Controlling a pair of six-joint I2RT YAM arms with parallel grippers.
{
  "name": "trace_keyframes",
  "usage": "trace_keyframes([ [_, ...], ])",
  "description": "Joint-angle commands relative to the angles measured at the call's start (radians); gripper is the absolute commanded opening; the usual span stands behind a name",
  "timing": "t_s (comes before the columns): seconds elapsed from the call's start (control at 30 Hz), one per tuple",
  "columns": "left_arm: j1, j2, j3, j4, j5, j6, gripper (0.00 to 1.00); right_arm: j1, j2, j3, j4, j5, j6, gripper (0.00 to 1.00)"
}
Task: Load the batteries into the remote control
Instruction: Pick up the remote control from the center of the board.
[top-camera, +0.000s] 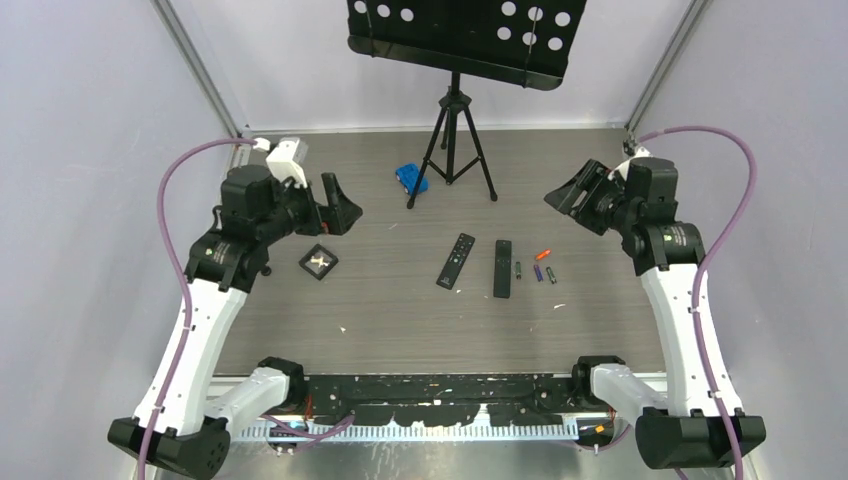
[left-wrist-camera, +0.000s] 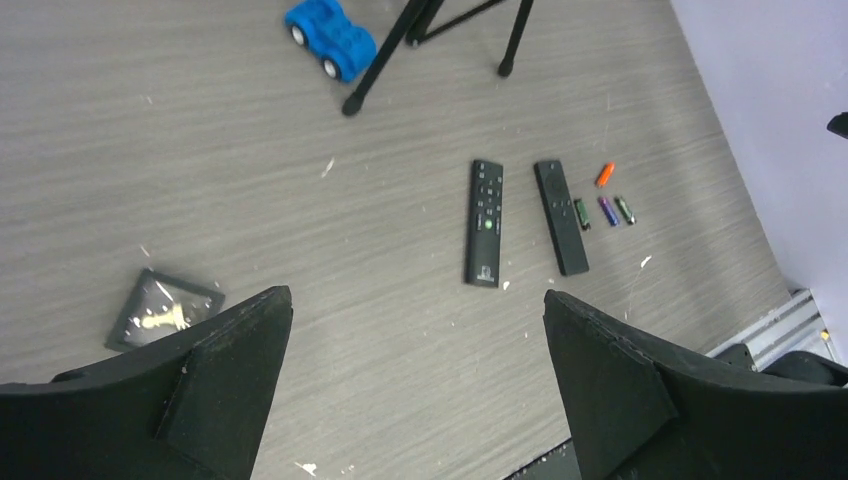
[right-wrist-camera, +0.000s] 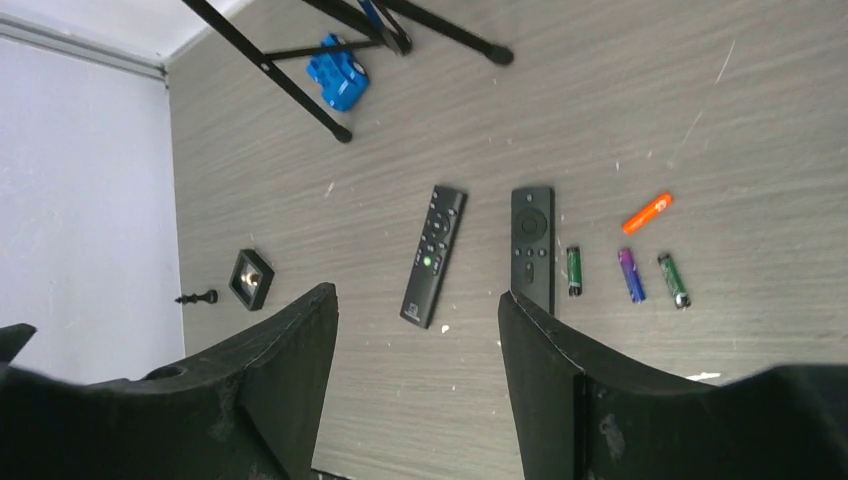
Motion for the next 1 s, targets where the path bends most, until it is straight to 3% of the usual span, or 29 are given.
trace_keyframes([
  [0.0,0.002,-0.007,-0.084,0.083,0.080,-0.029,1.00,0.039,0.005,-0.100,0.111,-0.056,0.083,0.65],
  [0.1,0.002,-0.030,-0.203,0.213,0.148,-0.065,1.00,0.113,0.013,-0.180,0.160,0.001,0.109,0.65],
  [0.3,0.002,-0.057,-0.408,0.431,0.184,-0.207,1.00,0.364,0.083,-0.261,0.174,0.319,0.124,0.70],
  [0.6,0.002,-0.081,-0.503,0.501,0.133,-0.248,1.00,0.580,0.306,-0.278,0.160,0.616,0.169,0.74],
  [0.97,0.001,-0.093,-0.513,0.486,0.098,-0.248,1.00,0.612,0.521,-0.283,0.164,0.620,0.236,0.71],
])
